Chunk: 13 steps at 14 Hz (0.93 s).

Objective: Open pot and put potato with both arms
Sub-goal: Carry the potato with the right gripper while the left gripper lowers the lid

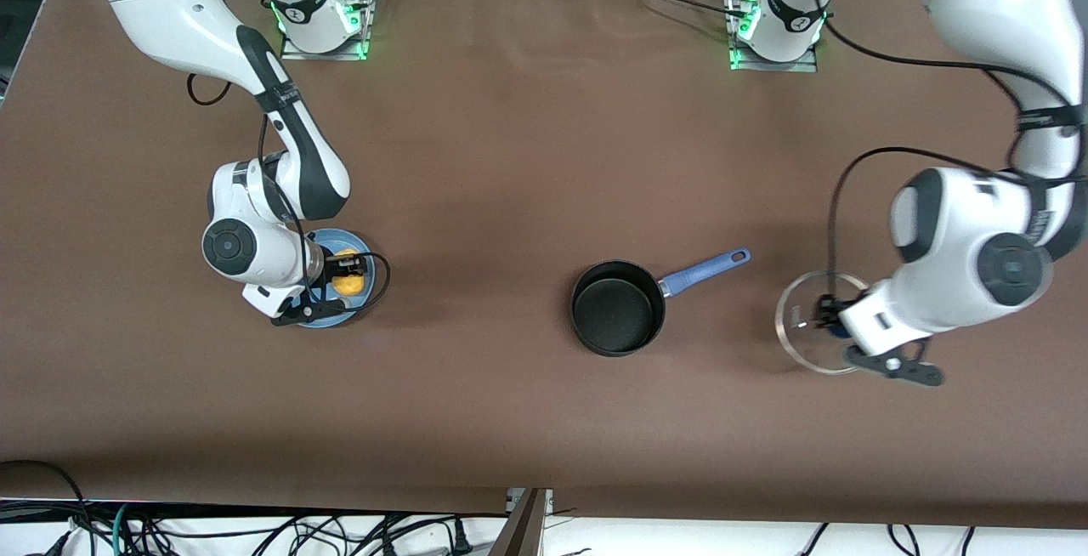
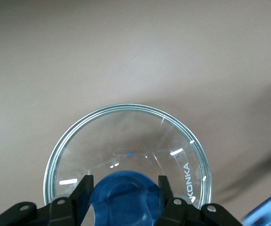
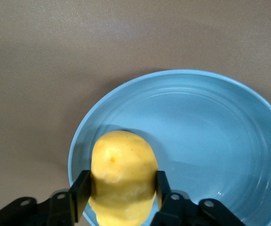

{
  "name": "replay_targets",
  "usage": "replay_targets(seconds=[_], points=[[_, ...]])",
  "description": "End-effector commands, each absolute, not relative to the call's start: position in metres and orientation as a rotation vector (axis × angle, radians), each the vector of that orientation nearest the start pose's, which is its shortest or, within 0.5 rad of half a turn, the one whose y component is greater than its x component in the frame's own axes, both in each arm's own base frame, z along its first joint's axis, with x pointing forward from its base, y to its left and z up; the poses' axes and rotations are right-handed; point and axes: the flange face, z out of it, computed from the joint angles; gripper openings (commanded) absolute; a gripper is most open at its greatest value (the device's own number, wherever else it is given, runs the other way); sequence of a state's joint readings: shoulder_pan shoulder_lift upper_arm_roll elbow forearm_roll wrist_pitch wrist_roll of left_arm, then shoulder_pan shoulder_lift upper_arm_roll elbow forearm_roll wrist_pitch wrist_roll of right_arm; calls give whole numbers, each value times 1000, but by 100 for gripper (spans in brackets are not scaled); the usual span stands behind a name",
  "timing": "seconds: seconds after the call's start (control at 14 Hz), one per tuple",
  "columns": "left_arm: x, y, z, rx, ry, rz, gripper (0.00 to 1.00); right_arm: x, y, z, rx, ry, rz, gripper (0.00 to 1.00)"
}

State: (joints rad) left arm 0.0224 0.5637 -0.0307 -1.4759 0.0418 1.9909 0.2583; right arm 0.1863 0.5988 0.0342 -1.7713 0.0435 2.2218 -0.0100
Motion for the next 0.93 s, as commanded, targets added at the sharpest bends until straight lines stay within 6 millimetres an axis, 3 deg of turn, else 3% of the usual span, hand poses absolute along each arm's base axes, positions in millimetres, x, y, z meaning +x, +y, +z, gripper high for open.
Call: replay_targets(seconds=[0.0, 0.14, 0.36, 0.57, 0.71, 0.86], points=[[668, 69, 341, -3151, 508, 111, 42, 634, 142, 226, -3069, -316, 221, 48], [651, 116, 315, -3176, 550, 59, 42, 644, 148, 252, -3062, -327, 257, 46], [620, 153, 279, -3162, 479, 48, 41, 654, 173, 299, -2982, -189, 346, 46], [604, 163, 254, -3147, 426, -17, 41, 642, 258, 319, -2928, 9, 338, 47], [594, 162, 239, -3180, 358, -47, 42, 631, 343, 323, -2895, 114, 230, 47], [588, 161, 229, -3172, 342, -72, 42, 622, 410, 312, -2818, 300, 158, 47]])
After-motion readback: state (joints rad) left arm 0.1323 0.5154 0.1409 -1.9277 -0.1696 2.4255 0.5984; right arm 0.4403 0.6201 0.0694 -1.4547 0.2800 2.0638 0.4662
